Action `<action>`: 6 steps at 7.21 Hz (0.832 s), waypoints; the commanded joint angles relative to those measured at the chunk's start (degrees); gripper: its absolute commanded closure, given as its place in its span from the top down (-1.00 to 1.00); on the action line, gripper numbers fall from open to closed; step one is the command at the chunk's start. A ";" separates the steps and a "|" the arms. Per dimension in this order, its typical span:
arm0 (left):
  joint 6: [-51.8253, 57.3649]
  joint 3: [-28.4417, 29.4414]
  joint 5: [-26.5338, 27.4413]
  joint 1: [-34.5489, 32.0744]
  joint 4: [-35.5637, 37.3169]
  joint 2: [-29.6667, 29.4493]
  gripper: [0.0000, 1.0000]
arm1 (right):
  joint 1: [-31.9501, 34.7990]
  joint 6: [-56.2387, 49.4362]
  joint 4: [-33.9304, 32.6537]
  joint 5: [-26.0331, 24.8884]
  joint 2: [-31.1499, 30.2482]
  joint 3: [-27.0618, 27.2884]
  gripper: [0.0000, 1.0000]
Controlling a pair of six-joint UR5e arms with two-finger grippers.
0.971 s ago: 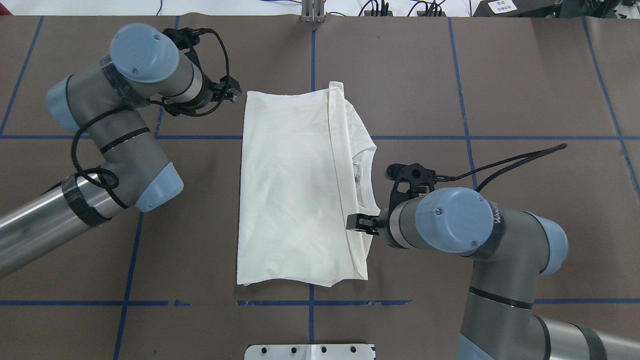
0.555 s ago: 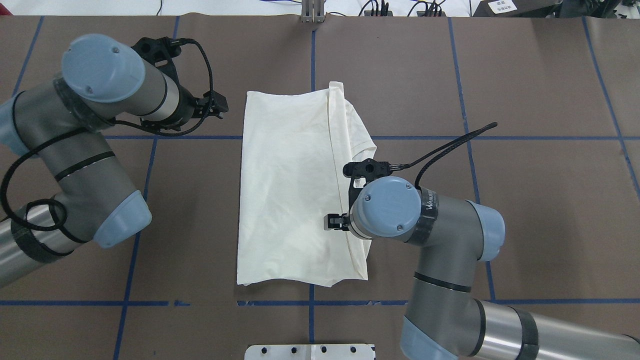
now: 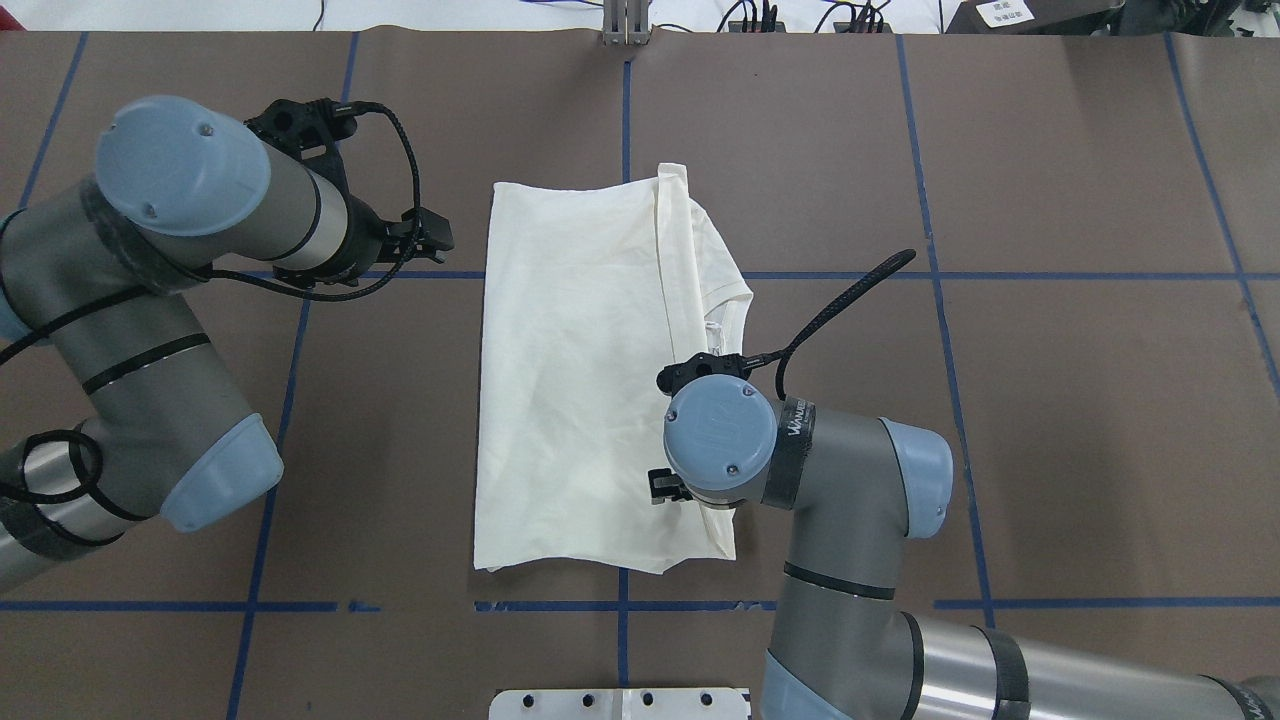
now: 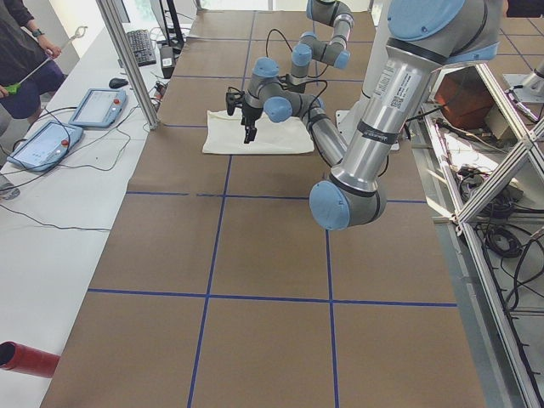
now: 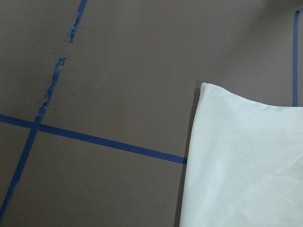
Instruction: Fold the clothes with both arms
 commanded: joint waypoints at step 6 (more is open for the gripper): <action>-0.70 -0.05 -1.78 0.03 0.00 0.03 1.00 | -1.71 -1.00 -3.07 1.19 -0.60 -0.49 1.00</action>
